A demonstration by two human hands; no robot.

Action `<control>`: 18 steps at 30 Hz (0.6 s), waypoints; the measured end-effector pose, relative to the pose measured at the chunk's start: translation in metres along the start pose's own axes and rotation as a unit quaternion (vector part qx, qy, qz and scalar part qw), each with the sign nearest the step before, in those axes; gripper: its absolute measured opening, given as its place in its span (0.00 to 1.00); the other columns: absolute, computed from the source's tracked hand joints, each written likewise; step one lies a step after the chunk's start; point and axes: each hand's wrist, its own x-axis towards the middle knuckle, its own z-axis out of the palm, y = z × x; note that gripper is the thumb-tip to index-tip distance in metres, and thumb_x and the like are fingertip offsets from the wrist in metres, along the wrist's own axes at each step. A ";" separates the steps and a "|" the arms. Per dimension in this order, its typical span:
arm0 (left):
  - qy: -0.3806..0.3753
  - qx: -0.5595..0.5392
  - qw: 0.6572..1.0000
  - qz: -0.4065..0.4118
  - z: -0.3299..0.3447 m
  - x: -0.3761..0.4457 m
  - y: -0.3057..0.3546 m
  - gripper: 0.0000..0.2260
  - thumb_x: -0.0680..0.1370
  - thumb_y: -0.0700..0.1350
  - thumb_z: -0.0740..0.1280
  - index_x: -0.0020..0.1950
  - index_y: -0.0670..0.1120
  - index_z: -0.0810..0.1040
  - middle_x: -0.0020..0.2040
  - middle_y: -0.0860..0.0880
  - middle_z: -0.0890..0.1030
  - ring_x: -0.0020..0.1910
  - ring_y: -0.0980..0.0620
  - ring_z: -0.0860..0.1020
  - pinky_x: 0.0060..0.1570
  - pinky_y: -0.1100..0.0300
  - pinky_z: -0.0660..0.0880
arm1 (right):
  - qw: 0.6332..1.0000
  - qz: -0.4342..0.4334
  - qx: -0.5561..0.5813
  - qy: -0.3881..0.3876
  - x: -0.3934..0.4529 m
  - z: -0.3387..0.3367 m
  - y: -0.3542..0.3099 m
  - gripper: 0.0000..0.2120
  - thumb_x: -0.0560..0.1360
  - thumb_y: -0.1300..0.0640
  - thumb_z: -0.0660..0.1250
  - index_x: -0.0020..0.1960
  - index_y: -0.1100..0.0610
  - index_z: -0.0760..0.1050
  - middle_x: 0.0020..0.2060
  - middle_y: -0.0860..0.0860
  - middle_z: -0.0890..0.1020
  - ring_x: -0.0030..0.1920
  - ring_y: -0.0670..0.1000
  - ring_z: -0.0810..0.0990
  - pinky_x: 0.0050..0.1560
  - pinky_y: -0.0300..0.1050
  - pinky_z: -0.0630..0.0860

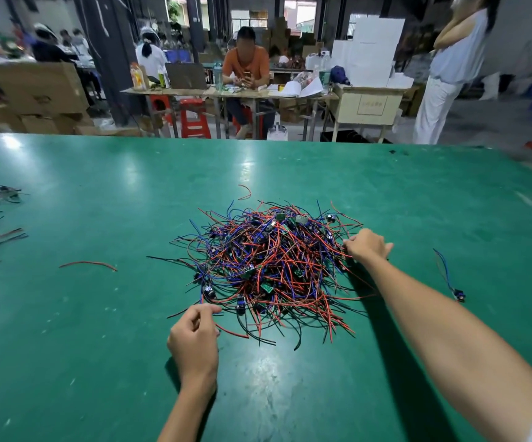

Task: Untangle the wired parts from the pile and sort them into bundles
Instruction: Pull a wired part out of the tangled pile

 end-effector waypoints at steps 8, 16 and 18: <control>-0.042 0.018 0.999 0.007 -0.003 -0.004 -0.002 0.09 0.71 0.50 0.64 0.37 0.56 0.84 0.24 0.50 0.74 0.24 0.55 0.70 0.31 0.58 0.67 | 0.996 0.055 0.076 -0.005 -0.010 0.000 -0.003 0.19 0.80 0.47 0.67 0.61 0.61 0.75 0.59 0.59 0.81 0.58 0.61 0.79 0.55 0.50 0.73; -0.054 0.082 0.995 0.031 0.009 -0.002 0.001 0.11 0.69 0.54 0.60 0.39 0.62 0.83 0.25 0.51 0.78 0.26 0.54 0.78 0.31 0.60 0.70 | 0.989 0.082 0.124 0.009 -0.013 0.001 -0.002 0.16 0.82 0.48 0.62 0.47 0.60 0.77 0.52 0.58 0.81 0.57 0.58 0.76 0.61 0.52 0.69; -0.053 0.084 0.995 0.028 0.009 -0.001 0.000 0.11 0.69 0.54 0.61 0.39 0.62 0.83 0.24 0.52 0.78 0.25 0.56 0.77 0.31 0.59 0.71 | 0.985 0.071 0.152 0.040 -0.020 -0.010 -0.005 0.19 0.83 0.47 0.57 0.54 0.60 0.81 0.59 0.59 0.79 0.66 0.59 0.70 0.66 0.54 0.62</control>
